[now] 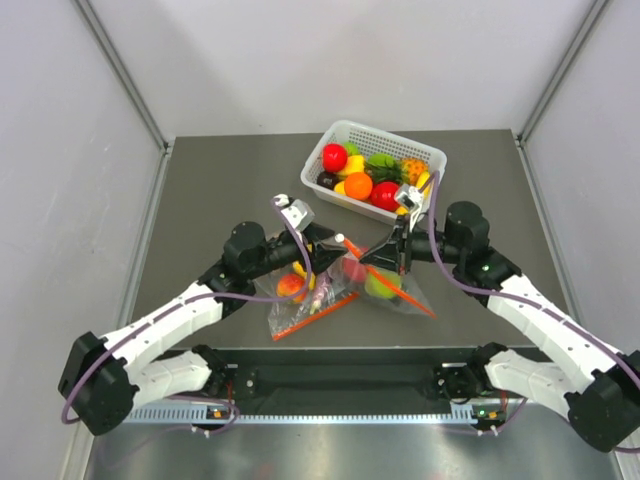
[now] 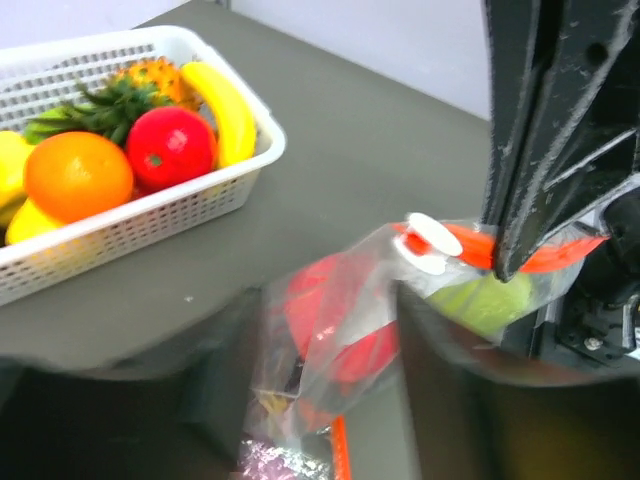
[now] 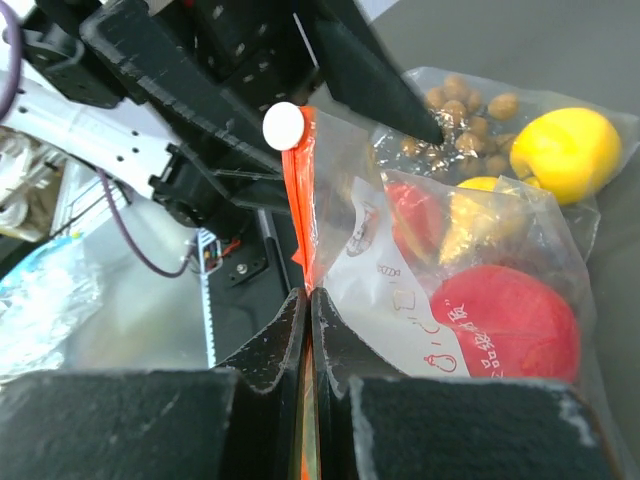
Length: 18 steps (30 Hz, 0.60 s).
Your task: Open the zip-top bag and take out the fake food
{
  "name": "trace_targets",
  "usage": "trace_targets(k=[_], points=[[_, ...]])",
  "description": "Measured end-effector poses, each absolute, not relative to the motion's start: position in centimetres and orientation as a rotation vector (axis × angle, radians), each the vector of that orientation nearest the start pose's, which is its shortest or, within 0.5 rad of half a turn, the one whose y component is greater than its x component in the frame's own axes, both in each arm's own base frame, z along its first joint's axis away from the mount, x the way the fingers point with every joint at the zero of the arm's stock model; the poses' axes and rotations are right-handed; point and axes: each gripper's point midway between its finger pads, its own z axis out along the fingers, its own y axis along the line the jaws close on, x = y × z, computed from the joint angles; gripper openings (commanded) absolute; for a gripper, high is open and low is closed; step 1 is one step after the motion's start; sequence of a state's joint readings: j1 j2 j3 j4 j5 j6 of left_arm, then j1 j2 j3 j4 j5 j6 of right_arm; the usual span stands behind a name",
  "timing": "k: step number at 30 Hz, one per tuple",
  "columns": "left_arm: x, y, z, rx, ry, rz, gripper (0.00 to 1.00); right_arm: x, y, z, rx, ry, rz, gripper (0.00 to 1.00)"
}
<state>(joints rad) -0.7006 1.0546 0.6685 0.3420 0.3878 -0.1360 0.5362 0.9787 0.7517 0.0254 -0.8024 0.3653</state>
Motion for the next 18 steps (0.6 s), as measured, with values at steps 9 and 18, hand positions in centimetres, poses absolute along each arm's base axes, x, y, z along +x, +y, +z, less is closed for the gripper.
trace_targets(k=[9, 18], points=[[22.8, -31.1, 25.0, 0.825, 1.483, -1.066, 0.00, 19.5, 25.7, 26.0, -0.774, 1.779, 1.263, 0.57], [24.3, -31.7, 25.7, 0.732, 1.666, -1.091, 0.00, 21.2, 20.3, 32.0, -0.670, 1.563, 0.787, 0.64]])
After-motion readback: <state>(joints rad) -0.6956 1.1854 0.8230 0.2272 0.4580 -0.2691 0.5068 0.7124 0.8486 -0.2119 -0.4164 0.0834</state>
